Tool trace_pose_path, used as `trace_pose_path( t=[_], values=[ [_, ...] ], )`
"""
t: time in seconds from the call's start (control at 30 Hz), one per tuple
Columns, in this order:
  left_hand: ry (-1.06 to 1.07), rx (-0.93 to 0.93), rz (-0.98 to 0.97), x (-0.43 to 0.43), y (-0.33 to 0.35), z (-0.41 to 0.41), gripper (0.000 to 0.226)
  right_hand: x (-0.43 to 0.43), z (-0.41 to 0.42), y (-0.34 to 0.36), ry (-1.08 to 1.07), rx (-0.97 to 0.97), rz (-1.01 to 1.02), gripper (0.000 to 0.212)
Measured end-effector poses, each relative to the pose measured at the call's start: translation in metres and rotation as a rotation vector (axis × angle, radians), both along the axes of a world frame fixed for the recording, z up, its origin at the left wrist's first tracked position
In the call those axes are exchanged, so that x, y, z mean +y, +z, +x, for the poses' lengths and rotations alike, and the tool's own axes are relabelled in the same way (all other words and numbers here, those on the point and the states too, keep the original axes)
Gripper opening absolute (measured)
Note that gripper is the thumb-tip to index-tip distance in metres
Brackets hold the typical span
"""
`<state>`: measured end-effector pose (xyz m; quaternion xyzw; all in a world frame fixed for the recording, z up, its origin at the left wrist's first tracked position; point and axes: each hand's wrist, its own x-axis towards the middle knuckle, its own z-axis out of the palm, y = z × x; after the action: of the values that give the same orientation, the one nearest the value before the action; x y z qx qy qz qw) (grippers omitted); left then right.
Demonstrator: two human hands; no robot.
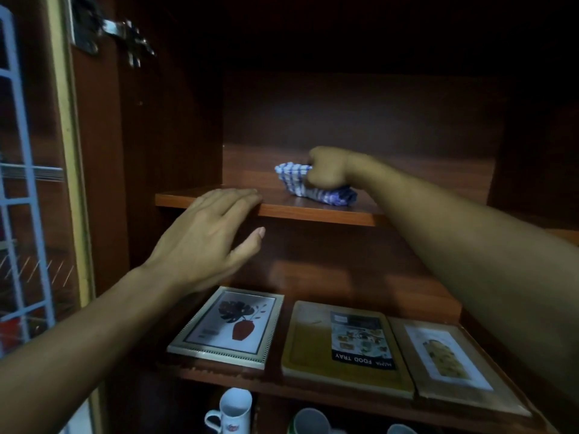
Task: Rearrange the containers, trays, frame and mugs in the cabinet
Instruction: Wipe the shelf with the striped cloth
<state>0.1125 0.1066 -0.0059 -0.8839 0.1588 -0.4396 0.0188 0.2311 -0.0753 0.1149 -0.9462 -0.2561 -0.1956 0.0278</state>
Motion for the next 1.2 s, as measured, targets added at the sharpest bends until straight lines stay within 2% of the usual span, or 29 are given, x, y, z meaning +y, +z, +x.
trace_pose_path(
  t=[0.13,0.2,0.33,0.4,0.47,0.57,0.63,0.73,0.8,0.87,0.93,1.03,1.2],
  values=[
    [0.053,-0.079,-0.099,0.015,-0.007,-0.01,0.057,0.025,-0.022,-0.005,0.221,0.102,0.171,0.015],
    [0.087,-0.105,-0.123,0.023,-0.011,-0.012,0.057,0.037,-0.031,-0.007,0.327,0.23,0.307,0.013],
    [0.132,-0.115,-0.116,0.036,-0.016,-0.011,0.061,0.053,-0.043,-0.005,0.514,0.524,0.536,0.023],
    [0.14,-0.111,-0.104,0.04,-0.016,-0.01,0.062,0.052,-0.046,0.003,0.583,0.612,0.62,0.017],
    [0.141,-0.104,-0.095,0.043,-0.015,-0.01,0.063,0.047,-0.044,0.015,0.628,0.638,0.703,0.013],
    [0.136,-0.091,-0.08,0.044,-0.013,-0.011,0.061,0.035,-0.028,0.034,0.555,0.497,0.768,0.014],
    [0.137,-0.074,-0.086,0.043,-0.013,-0.011,0.057,0.026,-0.01,0.044,0.41,0.297,0.687,0.018],
    [0.135,-0.061,-0.083,0.043,-0.012,-0.011,0.056,0.014,0.01,0.045,0.061,-0.061,0.225,0.022],
    [0.14,-0.049,-0.075,0.044,-0.013,-0.012,0.057,0.012,0.016,0.033,-0.114,-0.107,-0.029,0.035],
    [0.142,-0.049,-0.071,0.044,-0.012,-0.012,0.056,0.013,0.021,0.02,-0.205,-0.039,-0.132,0.036],
    [0.146,-0.042,-0.068,0.043,-0.012,-0.013,0.059,0.019,0.021,0.01,-0.239,0.03,-0.185,0.038],
    [0.151,-0.044,-0.056,0.044,-0.012,-0.014,0.059,0.034,0.017,0.006,-0.175,0.088,-0.189,0.042],
    [0.182,-0.063,-0.057,0.042,-0.018,-0.014,0.059,0.071,-0.001,0.002,0.037,0.005,-0.172,0.031]
  ],
)
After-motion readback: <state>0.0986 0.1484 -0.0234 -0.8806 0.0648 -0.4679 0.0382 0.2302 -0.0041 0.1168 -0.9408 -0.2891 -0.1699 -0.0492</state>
